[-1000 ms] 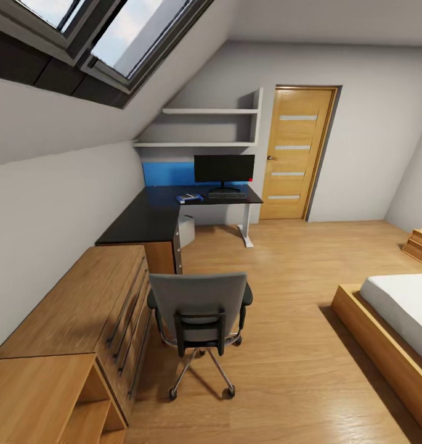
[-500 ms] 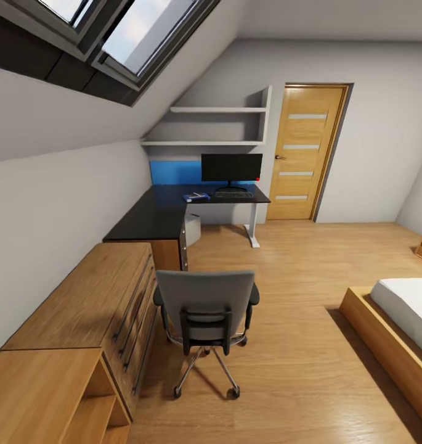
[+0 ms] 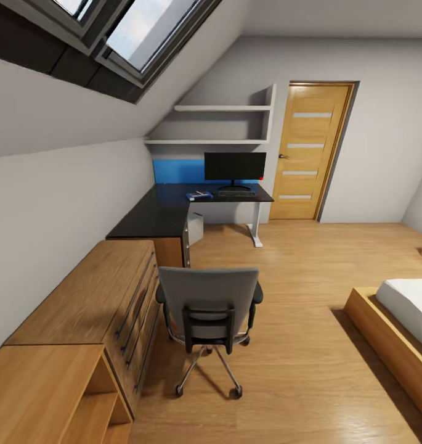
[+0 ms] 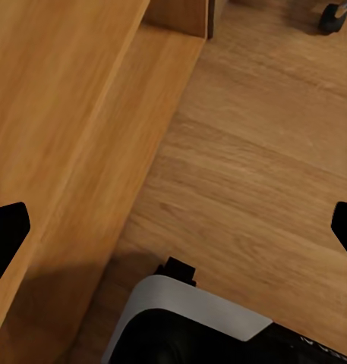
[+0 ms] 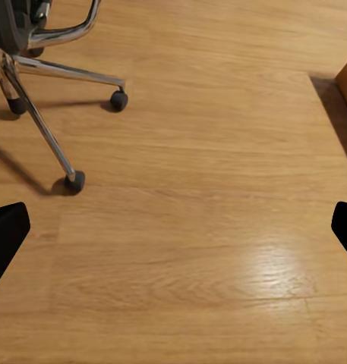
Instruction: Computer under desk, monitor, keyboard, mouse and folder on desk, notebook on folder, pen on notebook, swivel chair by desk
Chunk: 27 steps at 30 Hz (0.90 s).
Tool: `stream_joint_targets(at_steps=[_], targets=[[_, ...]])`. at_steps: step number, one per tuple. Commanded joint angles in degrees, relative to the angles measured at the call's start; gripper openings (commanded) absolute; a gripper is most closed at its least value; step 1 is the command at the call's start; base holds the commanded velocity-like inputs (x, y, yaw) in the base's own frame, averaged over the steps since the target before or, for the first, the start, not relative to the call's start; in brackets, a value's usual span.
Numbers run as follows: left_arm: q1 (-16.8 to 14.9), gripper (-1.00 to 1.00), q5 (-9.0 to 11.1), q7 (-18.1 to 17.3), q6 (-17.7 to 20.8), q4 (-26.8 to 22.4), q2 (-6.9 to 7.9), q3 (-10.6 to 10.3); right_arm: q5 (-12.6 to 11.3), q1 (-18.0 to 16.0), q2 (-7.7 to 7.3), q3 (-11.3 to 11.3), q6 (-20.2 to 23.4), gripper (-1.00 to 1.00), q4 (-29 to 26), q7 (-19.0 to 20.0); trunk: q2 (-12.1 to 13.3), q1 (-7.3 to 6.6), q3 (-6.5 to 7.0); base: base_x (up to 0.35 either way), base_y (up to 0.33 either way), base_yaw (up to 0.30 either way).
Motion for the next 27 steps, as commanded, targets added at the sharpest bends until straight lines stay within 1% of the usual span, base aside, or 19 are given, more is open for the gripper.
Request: stream_joint_targets(at_steps=[1,8,17,27], targets=[[0.01,1.00,0.53,0.41,-0.16,-0.09,0.01,-0.51,-0.01,-0.02,0.00,0.48,-0.01,1.00,-0.05,-0.50,-0.46,0.23,-0.24,0.000,0.000,0.001],[0.01,1.00,0.53,0.37,-0.08,-0.09,0.05,-0.54,-0.01,-0.02,-0.01,0.48,-0.01,1.00,-0.01,-0.50,-3.26,1.77,-1.50,-0.009,-0.018,0.000],[0.01,1.00,0.53,0.37,-0.21,-0.13,0.09,-0.53,-0.01,-0.02,-0.03,0.48,-0.01,1.00,0.00,-0.50,-6.87,3.75,-3.12,-0.101,-0.153,0.000],[0.01,1.00,0.53,0.37,-0.31,-0.18,0.14,-0.46,-0.01,-0.02,-0.01,0.48,-0.01,1.00,-0.02,-0.50,-10.88,5.94,-4.91,-0.015,-0.024,0.000]])
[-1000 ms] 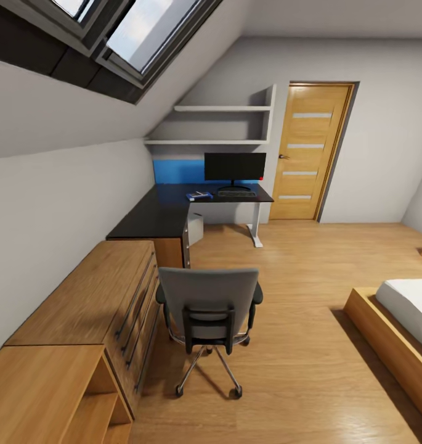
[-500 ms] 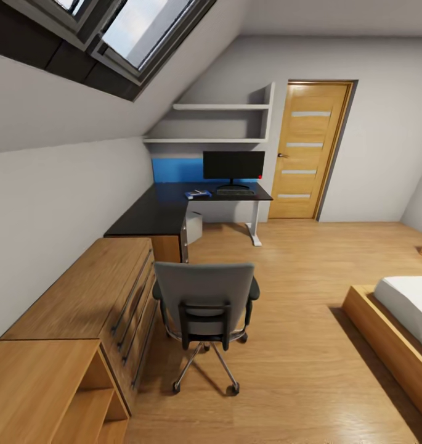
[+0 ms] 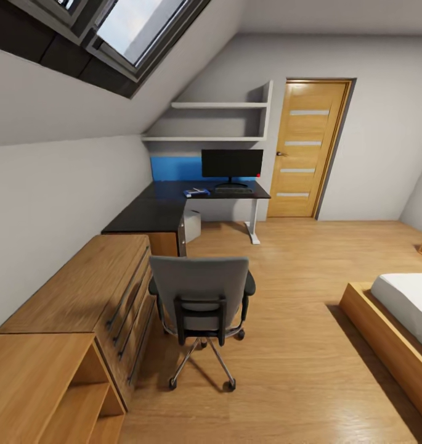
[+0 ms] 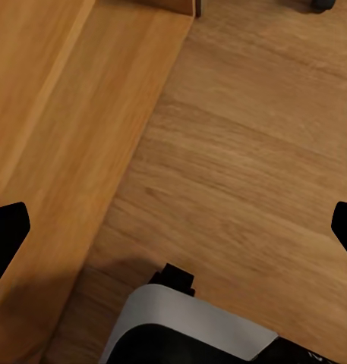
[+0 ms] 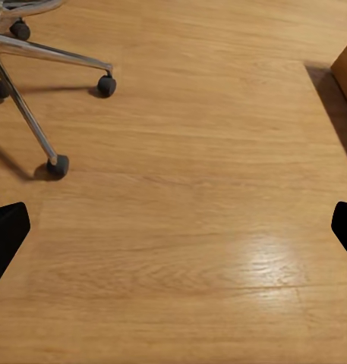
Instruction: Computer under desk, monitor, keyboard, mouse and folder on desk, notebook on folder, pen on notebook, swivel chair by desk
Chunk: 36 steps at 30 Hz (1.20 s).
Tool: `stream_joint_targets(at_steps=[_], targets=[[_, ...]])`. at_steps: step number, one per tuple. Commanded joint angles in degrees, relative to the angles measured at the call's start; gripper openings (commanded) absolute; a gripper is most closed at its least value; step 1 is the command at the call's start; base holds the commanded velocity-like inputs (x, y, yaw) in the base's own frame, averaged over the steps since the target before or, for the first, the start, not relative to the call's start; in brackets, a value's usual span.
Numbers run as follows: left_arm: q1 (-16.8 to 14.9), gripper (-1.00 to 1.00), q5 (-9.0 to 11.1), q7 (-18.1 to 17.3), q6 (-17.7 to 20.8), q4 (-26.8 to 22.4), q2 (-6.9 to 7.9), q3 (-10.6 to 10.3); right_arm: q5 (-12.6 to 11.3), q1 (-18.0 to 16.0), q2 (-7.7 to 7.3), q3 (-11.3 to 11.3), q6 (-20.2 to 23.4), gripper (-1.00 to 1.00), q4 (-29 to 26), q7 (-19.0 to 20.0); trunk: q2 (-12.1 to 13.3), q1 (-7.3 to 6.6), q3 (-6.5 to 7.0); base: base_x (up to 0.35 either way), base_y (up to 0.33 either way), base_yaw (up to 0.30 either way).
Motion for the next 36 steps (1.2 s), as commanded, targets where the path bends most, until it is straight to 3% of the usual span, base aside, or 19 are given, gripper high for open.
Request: stream_joint_targets(at_steps=[1,36], targets=[[0.01,1.00,0.54,0.42,-0.19,-0.09,0.05,-0.48,0.00,-0.02,0.00,0.48,-0.01,1.00,-0.01,-0.50,-0.45,0.23,-0.24,-0.002,-0.003,0.000],[0.01,1.00,0.54,0.42,0.05,-0.03,-0.02,-0.48,0.00,-0.02,0.02,0.48,0.07,1.00,0.01,-0.50,-14.49,7.92,-6.52,0.000,0.000,0.000]])
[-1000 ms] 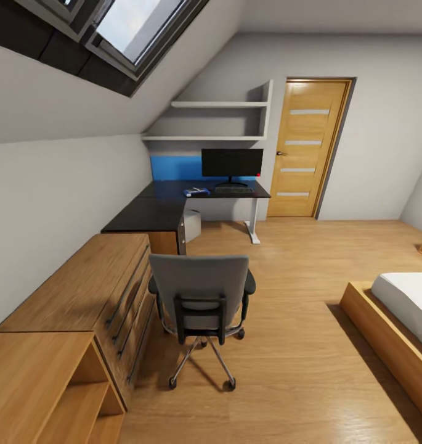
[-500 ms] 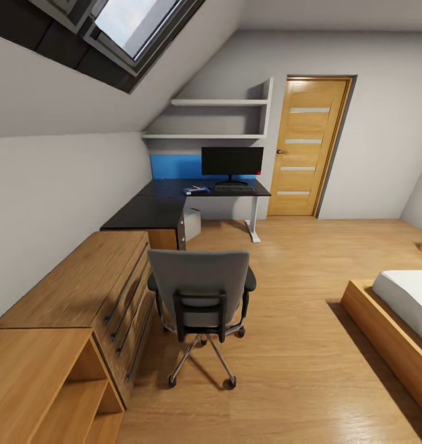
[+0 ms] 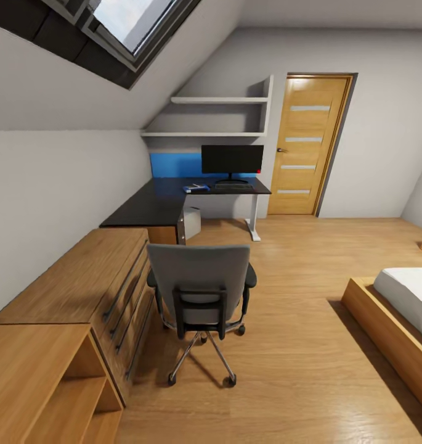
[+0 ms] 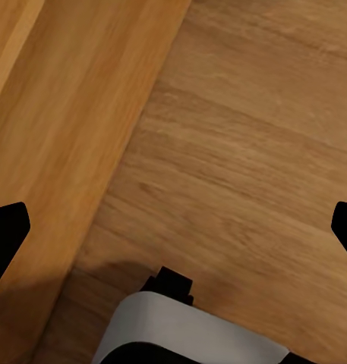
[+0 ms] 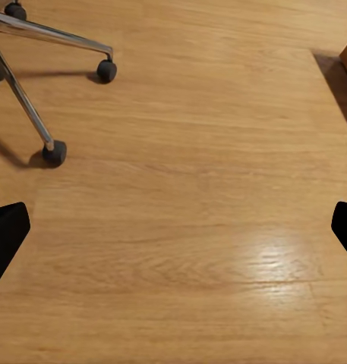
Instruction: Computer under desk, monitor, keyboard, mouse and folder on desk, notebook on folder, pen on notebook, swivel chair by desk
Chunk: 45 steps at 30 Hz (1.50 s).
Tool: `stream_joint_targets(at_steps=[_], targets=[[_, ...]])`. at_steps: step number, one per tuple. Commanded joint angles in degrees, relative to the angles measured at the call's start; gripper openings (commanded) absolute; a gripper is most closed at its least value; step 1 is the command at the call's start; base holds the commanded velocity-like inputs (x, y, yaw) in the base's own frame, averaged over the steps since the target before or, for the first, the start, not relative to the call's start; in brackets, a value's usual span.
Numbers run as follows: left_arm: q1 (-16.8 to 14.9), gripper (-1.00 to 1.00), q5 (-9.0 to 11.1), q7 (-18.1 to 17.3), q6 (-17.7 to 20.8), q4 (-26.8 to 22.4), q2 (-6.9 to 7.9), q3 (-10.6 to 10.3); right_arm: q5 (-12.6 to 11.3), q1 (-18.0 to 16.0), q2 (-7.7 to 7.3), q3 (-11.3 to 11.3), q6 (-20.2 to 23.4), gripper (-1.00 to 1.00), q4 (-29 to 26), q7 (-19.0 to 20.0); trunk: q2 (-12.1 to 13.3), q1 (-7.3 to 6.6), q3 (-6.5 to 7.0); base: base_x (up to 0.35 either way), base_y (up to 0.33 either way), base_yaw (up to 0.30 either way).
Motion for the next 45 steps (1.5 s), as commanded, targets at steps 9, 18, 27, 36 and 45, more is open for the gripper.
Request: stream_joint_targets(at_steps=[9,18,27,36,45], targets=[[0.01,1.00,0.54,0.41,-0.18,-0.08,0.05,-0.48,0.00,-0.02,-0.01,0.49,-0.01,1.00,-0.03,-0.50,-3.65,1.98,-1.67,0.000,0.000,0.000],[0.01,1.00,0.61,0.41,-0.25,-0.12,0.04,-0.48,0.00,-0.02,-0.02,0.40,-0.01,1.00,-0.03,-0.52,-7.26,3.96,-3.28,0.000,0.000,0.000],[0.01,1.00,0.62,0.41,-0.26,-0.12,0.04,-0.48,0.00,-0.02,-0.01,0.40,-0.01,1.00,-0.03,-0.50,-10.87,5.94,-4.90,0.000,0.000,0.000],[0.01,1.00,0.62,0.41,-0.27,-0.12,0.04,-0.48,0.00,-0.02,-0.01,0.48,-0.07,1.00,-0.03,-0.50,-14.48,7.91,-6.52,0.000,0.000,0.000],[0.01,1.00,0.62,0.41,-0.27,-0.14,0.04,-0.48,0.00,-0.02,-0.01,0.48,-0.08,1.00,-0.03,-0.50,-18.09,9.89,-8.13,0.000,0.000,0.077]])
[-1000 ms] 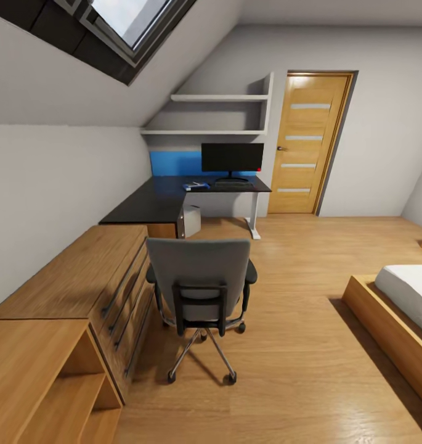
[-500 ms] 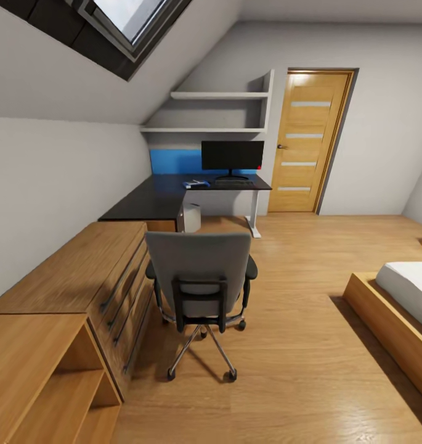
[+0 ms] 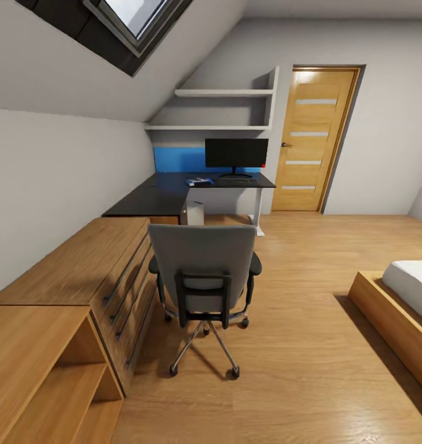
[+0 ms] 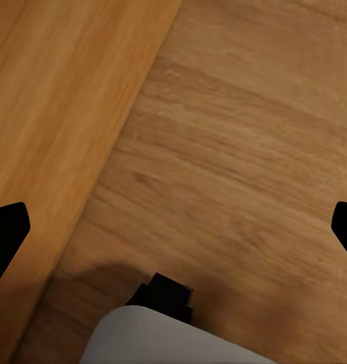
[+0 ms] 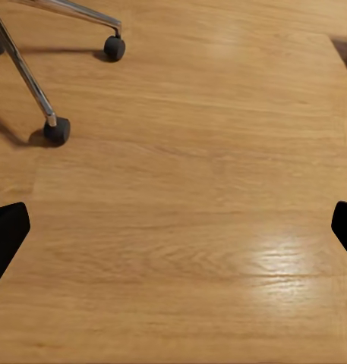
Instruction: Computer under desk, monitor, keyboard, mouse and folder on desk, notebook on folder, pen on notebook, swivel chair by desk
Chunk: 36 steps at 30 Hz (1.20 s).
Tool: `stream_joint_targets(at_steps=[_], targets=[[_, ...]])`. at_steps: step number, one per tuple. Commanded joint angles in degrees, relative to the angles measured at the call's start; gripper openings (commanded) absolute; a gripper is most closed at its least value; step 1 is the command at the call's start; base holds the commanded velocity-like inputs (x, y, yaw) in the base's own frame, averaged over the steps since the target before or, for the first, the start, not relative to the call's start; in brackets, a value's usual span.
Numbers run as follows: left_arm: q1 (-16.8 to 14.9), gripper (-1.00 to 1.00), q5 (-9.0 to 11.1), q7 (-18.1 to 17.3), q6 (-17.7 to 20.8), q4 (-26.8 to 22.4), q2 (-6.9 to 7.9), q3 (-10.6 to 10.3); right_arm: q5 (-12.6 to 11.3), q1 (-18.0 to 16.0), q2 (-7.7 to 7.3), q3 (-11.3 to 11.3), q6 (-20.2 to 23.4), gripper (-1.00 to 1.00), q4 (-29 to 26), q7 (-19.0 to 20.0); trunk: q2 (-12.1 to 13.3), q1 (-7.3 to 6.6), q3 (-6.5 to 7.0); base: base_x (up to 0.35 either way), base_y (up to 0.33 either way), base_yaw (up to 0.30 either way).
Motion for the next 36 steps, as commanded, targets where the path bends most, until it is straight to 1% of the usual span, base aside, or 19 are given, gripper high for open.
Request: stream_joint_targets(at_steps=[1,8,26,36], targets=[[0.01,1.00,0.53,0.41,-0.17,-0.08,0.05,-0.48,0.00,-0.01,-0.01,0.50,-0.02,1.00,-0.03,-0.49,-0.44,0.22,-0.23,0.000,0.000,0.196],[0.01,1.00,0.53,0.41,-0.17,-0.09,0.05,-0.48,0.00,-0.01,-0.01,0.49,-0.02,1.00,-0.03,-0.49,-3.24,1.76,-1.48,0.000,0.000,0.113],[0.01,1.00,0.53,0.43,-0.17,-0.09,0.05,-0.48,0.05,-0.01,-0.07,0.49,0.02,1.00,-0.03,-0.49,-10.46,5.72,-4.72,0.000,0.000,0.006],[0.01,1.00,0.53,0.49,0.18,-0.79,-0.75,-0.56,0.08,-0.01,-0.07,0.50,-0.03,1.00,-0.03,-0.49,-14.47,7.91,-6.51,0.000,0.000,0.000]])
